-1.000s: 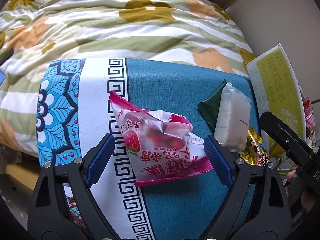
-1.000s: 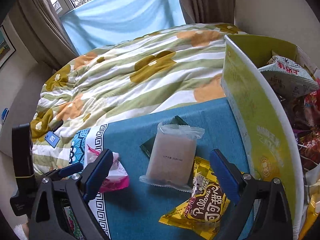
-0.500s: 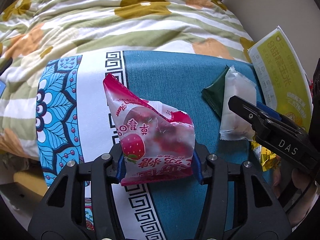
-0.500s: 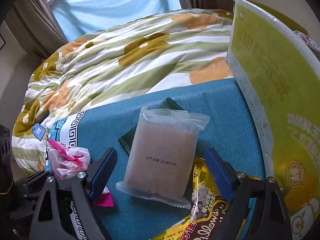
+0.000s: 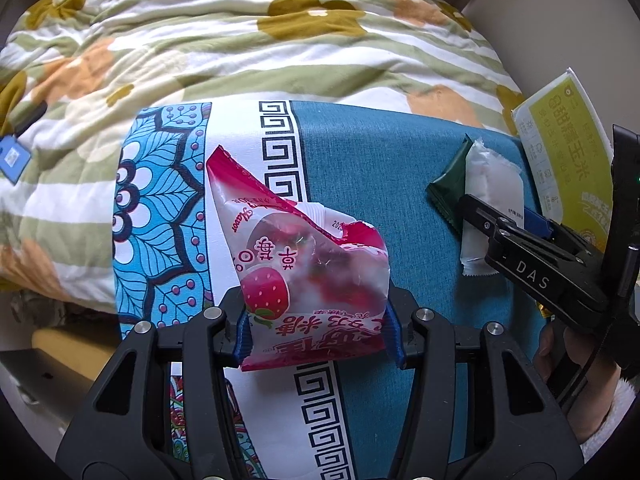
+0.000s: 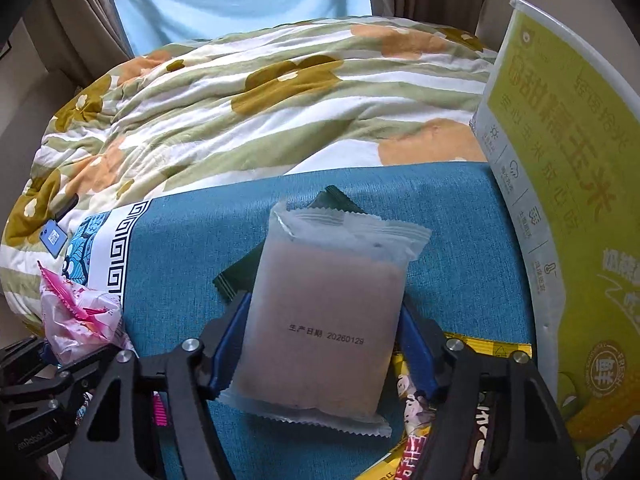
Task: Organize snacks
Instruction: 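Carry the strawberry bag into the box with the left tool while the right tool carries the white packet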
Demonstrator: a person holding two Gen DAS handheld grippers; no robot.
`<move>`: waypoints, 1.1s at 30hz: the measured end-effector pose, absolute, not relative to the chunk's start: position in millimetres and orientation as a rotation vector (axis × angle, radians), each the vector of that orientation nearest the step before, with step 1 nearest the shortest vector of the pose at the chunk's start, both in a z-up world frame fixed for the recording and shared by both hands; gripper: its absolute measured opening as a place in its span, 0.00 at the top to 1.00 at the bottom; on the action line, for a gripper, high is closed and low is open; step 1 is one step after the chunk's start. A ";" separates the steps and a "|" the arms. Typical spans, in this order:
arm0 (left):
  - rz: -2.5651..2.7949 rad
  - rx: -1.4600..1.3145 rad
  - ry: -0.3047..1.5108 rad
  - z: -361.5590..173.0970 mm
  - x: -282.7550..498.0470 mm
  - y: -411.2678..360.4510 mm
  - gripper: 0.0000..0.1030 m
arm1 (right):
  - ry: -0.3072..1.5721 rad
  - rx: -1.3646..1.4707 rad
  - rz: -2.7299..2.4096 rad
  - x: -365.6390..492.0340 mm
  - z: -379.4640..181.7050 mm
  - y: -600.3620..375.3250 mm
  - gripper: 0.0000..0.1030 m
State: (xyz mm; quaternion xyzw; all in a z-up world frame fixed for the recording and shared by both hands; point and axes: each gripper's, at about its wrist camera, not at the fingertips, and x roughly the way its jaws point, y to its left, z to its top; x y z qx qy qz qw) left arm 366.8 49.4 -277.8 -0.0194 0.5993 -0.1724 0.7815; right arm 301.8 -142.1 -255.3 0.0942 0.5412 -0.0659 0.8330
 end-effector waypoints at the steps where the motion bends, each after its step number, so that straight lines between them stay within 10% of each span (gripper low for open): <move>1: -0.372 -0.044 1.291 -276.1 365.9 49.5 0.55 | 1.145 0.195 -0.142 301.9 -255.2 -141.6 0.40; 33: -0.475 0.022 1.008 -101.3 293.3 -49.5 0.55 | 0.881 0.306 -0.010 215.2 -90.5 -177.2 0.42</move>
